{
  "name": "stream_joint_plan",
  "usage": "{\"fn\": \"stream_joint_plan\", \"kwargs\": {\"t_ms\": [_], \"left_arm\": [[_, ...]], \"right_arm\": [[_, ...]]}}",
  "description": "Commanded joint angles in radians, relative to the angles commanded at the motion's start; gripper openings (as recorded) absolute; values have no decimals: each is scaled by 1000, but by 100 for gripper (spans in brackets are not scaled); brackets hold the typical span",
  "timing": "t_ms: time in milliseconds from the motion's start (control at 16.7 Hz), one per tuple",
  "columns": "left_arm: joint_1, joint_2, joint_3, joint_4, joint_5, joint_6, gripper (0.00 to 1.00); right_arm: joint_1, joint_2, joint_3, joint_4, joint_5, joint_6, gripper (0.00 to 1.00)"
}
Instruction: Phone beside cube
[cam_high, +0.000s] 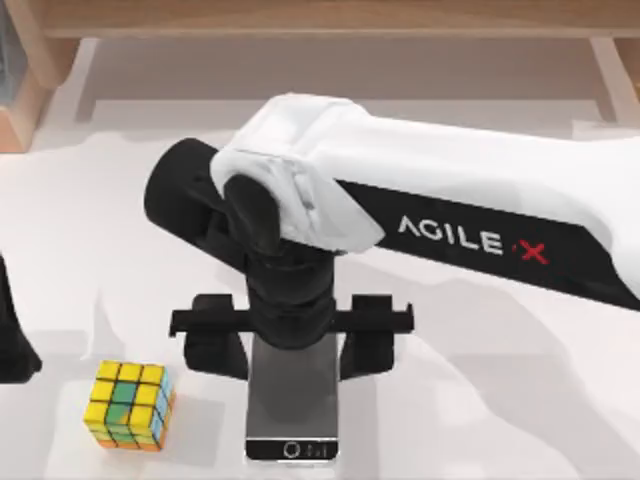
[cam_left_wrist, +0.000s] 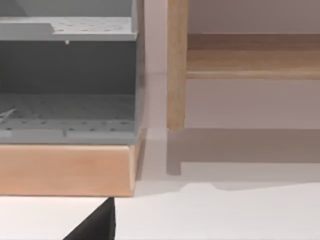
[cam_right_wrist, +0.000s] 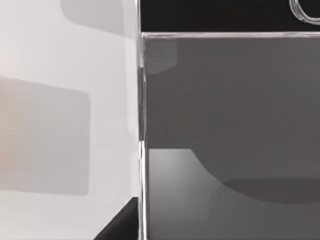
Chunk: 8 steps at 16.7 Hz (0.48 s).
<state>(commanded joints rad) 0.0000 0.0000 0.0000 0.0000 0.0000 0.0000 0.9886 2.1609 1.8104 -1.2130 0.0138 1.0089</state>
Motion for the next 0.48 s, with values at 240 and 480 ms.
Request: {"fn": "stream_joint_plan", "kwargs": {"t_ms": [240,480], "left_arm": [[0,0,0,0,0,0,100],[0,0,0,0,0,0,100]], "right_arm": [[-4,-3,-2,2,0,1,0],[-13,-2,8,26,-10,-5,0]]}}
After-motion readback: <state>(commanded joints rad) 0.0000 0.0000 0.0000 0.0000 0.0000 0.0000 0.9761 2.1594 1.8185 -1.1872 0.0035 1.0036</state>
